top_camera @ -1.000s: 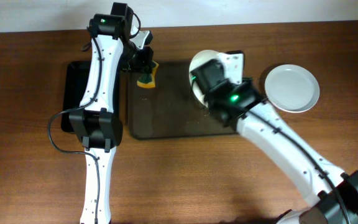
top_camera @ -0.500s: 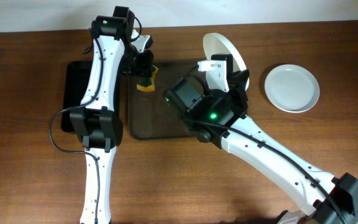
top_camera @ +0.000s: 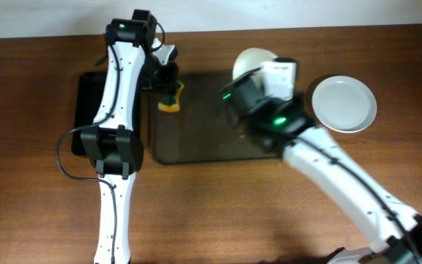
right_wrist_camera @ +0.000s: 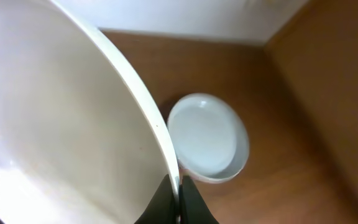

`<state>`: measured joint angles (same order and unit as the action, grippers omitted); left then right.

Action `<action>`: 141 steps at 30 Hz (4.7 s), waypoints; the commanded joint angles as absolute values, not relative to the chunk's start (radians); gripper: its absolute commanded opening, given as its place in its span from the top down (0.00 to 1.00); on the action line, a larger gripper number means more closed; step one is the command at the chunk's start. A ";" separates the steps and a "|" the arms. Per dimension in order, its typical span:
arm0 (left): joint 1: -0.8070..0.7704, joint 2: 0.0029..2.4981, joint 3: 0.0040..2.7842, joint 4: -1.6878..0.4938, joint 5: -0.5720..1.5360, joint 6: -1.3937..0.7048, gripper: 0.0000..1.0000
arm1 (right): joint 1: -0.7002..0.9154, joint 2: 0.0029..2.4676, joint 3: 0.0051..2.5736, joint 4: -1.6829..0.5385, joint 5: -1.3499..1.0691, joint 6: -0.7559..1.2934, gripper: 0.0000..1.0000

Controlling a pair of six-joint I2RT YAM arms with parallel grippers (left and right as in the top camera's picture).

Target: Clean dirty plates on tray and stack at the side

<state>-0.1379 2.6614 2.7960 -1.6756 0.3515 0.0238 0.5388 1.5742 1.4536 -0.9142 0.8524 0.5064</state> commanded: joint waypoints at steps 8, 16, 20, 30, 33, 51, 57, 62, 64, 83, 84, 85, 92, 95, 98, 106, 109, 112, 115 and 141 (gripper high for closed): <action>0.102 2.587 2.802 -1.689 0.227 0.036 0.99 | -0.020 1.492 1.449 -0.929 0.104 0.465 0.96; 0.113 2.588 2.782 -1.674 0.055 0.027 0.90 | -0.205 1.512 1.449 -0.928 0.000 0.422 0.96; 0.114 2.588 2.761 -1.666 0.055 0.027 0.54 | -0.205 1.520 1.449 -0.923 -0.001 0.423 0.96; 0.114 2.587 2.737 -1.688 0.056 -0.009 0.01 | -0.246 1.551 1.449 -0.875 -0.073 0.427 0.96; 0.113 2.585 2.737 -1.688 0.075 -0.008 0.01 | -0.301 1.557 1.449 -0.852 -0.087 0.426 0.96; 0.105 2.585 2.737 -1.666 0.075 -0.008 0.01 | -0.420 1.946 1.449 -0.714 -0.048 0.427 0.96; 0.105 2.585 2.737 -1.666 0.075 -0.008 0.01 | -0.420 1.985 1.449 -0.694 -0.022 0.426 0.95; 0.105 2.585 2.737 -1.666 0.075 -0.008 0.01 | -0.421 1.985 1.449 -0.726 0.016 0.426 0.91; 0.105 2.585 2.737 -1.666 0.075 -0.008 0.01 | -0.420 1.985 1.449 -0.732 0.016 0.426 0.85; 0.105 2.586 2.737 -1.665 0.074 -0.008 0.01 | -0.367 1.707 1.646 -1.016 -0.049 0.248 0.39; 0.105 2.586 2.737 -1.665 0.074 -0.007 0.01 | -0.348 1.676 1.657 -1.037 -0.048 0.218 0.39; 0.105 2.586 2.737 -1.665 0.074 -0.008 0.01 | -0.328 1.644 1.662 -1.053 -0.049 0.205 0.39; 0.105 2.586 2.737 -1.665 0.074 -0.007 0.01 | -0.157 1.414 1.662 -1.119 -0.049 0.198 0.37; 0.105 2.586 2.737 -1.665 0.074 -0.007 0.01 | -0.081 1.291 1.662 -1.127 -0.049 0.199 0.27; 0.105 2.586 2.737 -1.665 0.074 -0.008 0.01 | -0.033 1.192 1.662 -1.145 -0.049 0.198 0.02; 0.105 2.586 2.737 -1.665 0.074 -0.008 0.01 | -0.027 1.111 1.662 -1.232 -0.008 0.179 0.02; 0.105 2.586 2.737 -1.665 0.074 -0.007 0.01 | -0.027 1.111 1.662 -1.237 0.007 0.181 0.01; 0.105 2.586 2.737 -1.665 0.074 -0.007 0.01 | -0.026 1.105 1.662 -1.234 0.000 0.180 0.02; 0.105 2.586 2.737 -1.665 0.074 -0.008 0.01 | -0.027 1.084 1.662 -1.234 0.012 0.169 0.02; 0.105 2.586 2.737 -1.665 0.074 -0.007 0.01 | -0.001 0.095 0.254 -0.082 -0.097 0.161 0.02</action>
